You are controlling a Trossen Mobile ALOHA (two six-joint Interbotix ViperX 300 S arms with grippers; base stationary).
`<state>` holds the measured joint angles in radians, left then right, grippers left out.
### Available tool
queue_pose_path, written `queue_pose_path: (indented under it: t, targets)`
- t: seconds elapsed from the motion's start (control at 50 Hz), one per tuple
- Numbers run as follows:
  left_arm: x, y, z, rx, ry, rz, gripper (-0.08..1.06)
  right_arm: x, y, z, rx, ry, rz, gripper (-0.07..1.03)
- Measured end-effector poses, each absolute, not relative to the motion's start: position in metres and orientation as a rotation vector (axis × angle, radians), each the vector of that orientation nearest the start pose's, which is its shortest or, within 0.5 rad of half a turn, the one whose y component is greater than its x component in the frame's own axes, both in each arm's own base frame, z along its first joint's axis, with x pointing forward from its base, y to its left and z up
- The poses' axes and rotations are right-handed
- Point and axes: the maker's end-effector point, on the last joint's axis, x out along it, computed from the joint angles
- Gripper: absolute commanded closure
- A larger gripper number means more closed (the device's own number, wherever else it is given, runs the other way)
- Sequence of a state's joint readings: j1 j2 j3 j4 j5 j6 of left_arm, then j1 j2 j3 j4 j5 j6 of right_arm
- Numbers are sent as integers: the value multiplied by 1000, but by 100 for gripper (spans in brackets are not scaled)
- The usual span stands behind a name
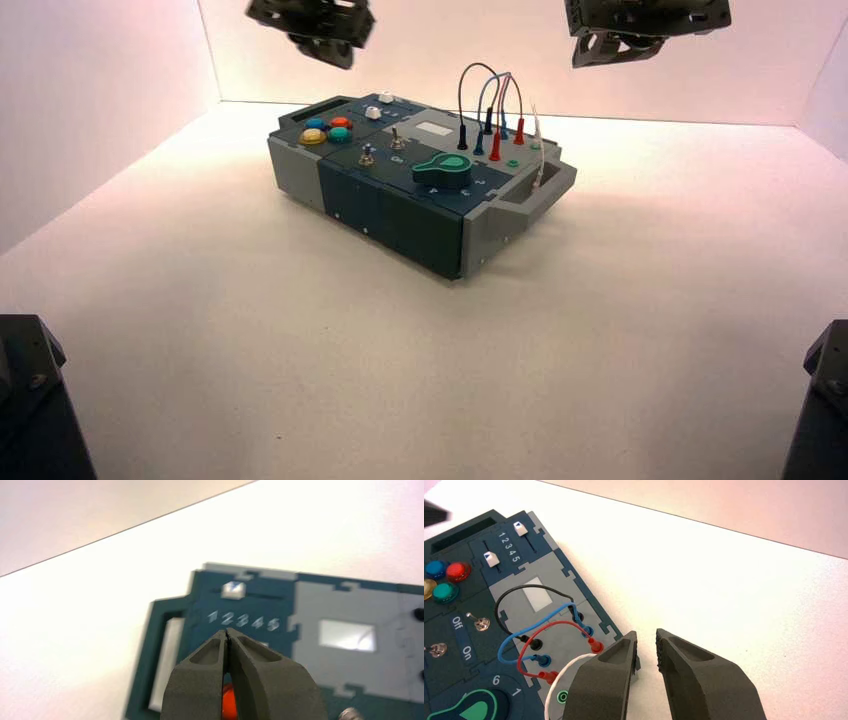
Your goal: Move the top slider to position 2.
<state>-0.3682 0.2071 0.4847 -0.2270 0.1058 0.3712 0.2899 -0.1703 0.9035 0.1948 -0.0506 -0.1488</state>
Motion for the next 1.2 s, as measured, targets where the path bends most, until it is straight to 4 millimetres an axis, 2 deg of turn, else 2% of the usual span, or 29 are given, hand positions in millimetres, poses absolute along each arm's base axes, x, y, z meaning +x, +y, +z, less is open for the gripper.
queue_pose_path:
  t: [0.22,0.44,0.72,1.2]
  targets:
    - [426,-166,99,270,705,-409,100,353,104,120,-57,684,253,73]
    - [417,-160,96,268,681,-394,100,353,104,120,-58,684,254,73]
    - [420,-145,98,256,667,-357,100,353,104,120,-59,682,253,73]
    - [422,-139,99,253,634,-336,100,354,104,120,-58,681,253,73]
